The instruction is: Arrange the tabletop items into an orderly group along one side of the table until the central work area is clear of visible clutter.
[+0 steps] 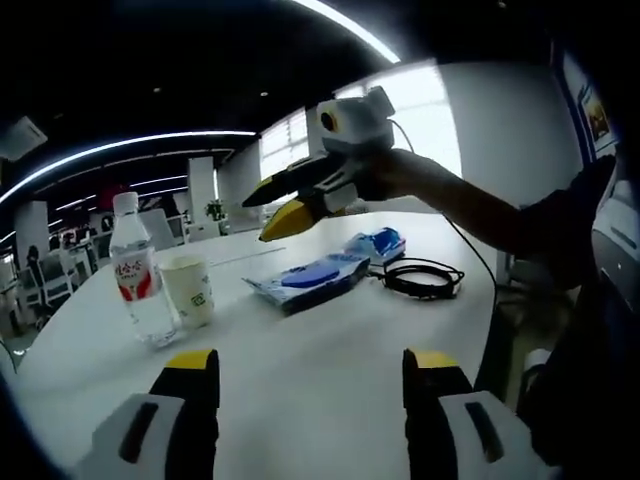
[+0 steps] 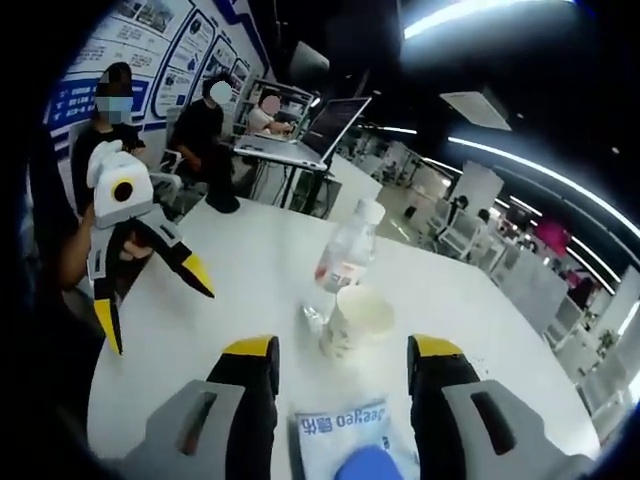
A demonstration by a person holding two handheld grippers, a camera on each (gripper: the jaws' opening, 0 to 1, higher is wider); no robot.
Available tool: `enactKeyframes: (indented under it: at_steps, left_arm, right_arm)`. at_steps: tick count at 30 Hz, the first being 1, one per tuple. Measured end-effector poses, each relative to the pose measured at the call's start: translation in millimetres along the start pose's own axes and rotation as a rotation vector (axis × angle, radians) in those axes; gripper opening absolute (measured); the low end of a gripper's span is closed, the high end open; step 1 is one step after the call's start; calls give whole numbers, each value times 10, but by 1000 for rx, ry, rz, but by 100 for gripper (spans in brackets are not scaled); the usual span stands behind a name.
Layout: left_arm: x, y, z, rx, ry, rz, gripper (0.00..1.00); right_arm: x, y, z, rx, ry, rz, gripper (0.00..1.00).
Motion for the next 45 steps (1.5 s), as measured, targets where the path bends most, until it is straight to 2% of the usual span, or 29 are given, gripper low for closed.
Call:
enactKeyframes:
  at_steps: [12,20,28,36,45]
  left_arm:
    - [41,24,-25,5,-12,-10,83]
    - [100,15,-52,2,-23,-11,86]
    - [101,77,26,-4,-7,-32,86]
    - [140,139,21,0,-9,-42,86]
    - [182,175,0,14,-13,-35,85]
  right_arm:
    - [-295,14,-15,21,-40,-29,44]
    - [-473,-30,-36,36,-59,-16,39]
    - [-649,9,-55,99,-44,-32,28]
    - [-797,78,-109,89,-69,-49,19]
    - [-807,98,-63,85,-48,-59,2]
Point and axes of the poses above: the point that each gripper's makers call its tool centre point, and the gripper's own axes: x roughly backward along the fingers, z roughly to its right, y roughly out of its underside, the point moved 2 cm from there along x, roughly backward along the fingers, and after that the axes turned 1 degree about -x, right-handed, at the moved point
